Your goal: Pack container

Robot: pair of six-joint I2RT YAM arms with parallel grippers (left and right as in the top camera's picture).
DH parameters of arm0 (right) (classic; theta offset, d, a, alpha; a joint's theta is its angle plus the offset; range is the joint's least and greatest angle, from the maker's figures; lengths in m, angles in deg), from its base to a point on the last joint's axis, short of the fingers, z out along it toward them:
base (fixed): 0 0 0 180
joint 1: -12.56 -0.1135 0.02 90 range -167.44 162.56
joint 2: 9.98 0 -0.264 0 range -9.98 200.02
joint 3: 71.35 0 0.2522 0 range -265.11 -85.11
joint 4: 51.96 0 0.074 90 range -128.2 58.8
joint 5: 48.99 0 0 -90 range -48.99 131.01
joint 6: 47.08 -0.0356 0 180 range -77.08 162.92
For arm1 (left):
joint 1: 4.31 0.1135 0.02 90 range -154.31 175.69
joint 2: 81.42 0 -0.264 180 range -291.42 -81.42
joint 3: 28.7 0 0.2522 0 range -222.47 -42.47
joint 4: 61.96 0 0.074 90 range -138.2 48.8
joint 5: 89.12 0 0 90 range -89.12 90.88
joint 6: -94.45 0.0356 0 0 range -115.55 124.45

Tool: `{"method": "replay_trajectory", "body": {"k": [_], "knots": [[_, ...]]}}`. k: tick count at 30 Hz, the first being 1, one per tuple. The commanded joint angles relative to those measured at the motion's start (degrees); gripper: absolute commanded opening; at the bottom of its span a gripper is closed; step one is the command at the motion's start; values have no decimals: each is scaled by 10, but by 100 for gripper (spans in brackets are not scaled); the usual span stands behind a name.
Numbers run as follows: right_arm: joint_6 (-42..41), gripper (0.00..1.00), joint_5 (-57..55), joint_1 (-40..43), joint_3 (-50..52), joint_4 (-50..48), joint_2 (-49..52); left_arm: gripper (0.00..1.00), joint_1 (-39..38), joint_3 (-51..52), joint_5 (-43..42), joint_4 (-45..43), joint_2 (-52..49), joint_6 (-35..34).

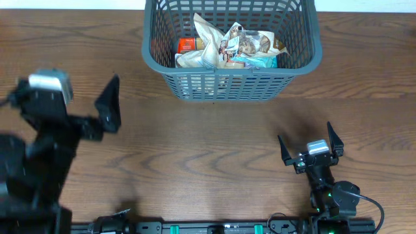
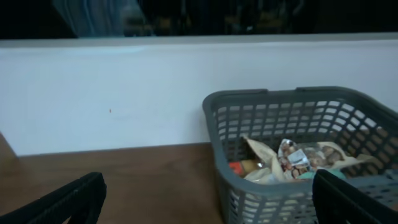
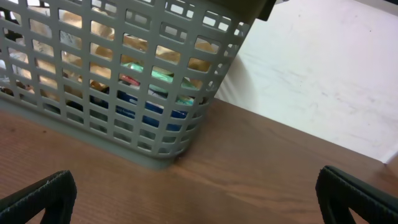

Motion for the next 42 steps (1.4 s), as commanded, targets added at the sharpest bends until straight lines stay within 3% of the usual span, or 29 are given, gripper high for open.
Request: {"method": "replay_trajectory", "body": {"k": [1,10,29,35,42], "knots": [[2,99,4,7,3,1,-5,99,-13,50,-9,-24,54,1],[2,99,4,7,3,1,-5,99,-48,225,-3,-114,200,1],[2,99,4,7,2,1,-5,99,-49,304,-5,-132,165,3],[2,99,4,7,2,1,-5,99,-49,353,-3,-142,224,3],[2,99,4,7,3,1,-5,99,-42,463,-3,-211,328,4]]}}
